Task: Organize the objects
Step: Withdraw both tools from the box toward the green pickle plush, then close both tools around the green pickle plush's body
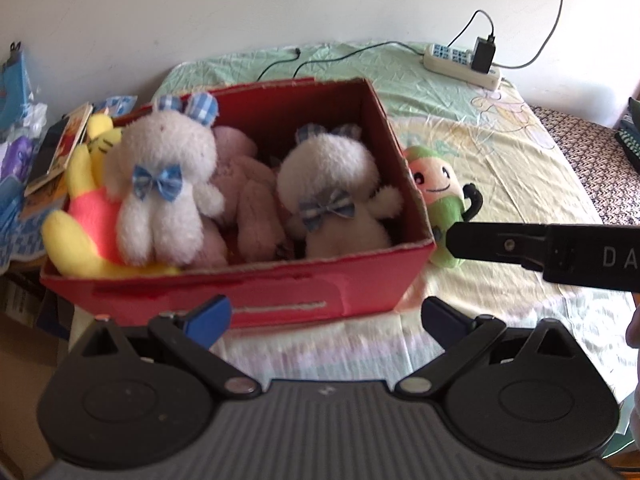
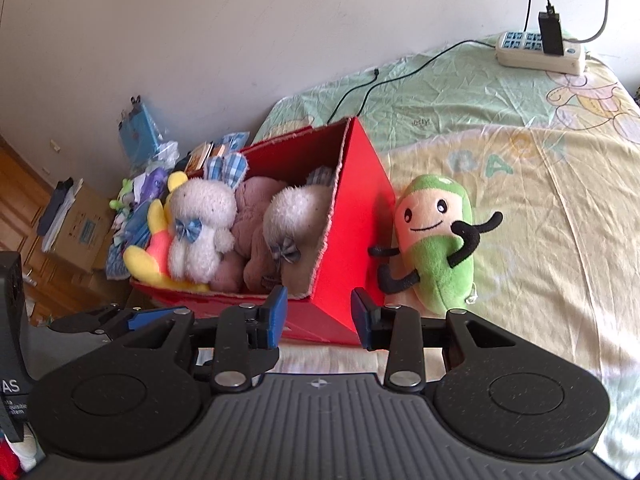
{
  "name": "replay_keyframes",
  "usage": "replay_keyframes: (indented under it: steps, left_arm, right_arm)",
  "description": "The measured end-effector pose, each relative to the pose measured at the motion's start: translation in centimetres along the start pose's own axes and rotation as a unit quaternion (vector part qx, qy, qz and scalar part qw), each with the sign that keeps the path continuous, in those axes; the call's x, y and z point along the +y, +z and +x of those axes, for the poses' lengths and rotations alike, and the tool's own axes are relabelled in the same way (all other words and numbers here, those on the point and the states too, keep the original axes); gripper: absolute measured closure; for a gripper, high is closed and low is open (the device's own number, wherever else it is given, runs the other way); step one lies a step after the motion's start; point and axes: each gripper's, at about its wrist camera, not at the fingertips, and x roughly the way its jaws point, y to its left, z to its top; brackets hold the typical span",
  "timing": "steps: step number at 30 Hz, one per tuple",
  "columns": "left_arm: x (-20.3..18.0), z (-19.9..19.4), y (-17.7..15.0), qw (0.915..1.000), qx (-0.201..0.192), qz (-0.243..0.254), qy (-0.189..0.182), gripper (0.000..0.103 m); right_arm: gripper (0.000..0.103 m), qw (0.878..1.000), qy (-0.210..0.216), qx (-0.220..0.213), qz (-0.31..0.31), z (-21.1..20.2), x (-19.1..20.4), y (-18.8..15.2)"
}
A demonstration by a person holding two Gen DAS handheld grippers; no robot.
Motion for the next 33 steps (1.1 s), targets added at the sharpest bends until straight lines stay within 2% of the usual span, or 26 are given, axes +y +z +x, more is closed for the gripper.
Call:
replay_keyframes:
  steps: [12,21,28,30,33]
  left_arm:
    - [-4.1,2.7,-1.4,0.9989,0.043,-0.017,0.010,0.002]
    - [-7.5,5.6,-2.1,0.9975,0.069,-0.010,-0.014,0.002]
    - [-9.6,7.8,-2.1,0.9967,0.070,-0.006,-0.040,0.002]
    - [-10.1,8.1,-2.1,0.9968,0.063,-0.003,-0.049,0.002]
    - [-10.8,8.5,-2.1,0.9966,0.056,0.002,-0.060,0.002]
  right_arm:
    - [0.065,0.999,0.022,0.049,0.007,0.9,-4.3,-0.4]
    - [0.065,0.997,0.013,0.075,0.034,1.7,-8.6,-1.0]
    - [0.064,0.995,0.021,0.069,0.069,2.7,-12.1,-0.1]
    - [0.057,0.994,0.033,0.060,0.081,2.9,-12.9,0.6]
    - [0.056,0.993,0.043,0.052,0.095,3.9,-14.0,1.7]
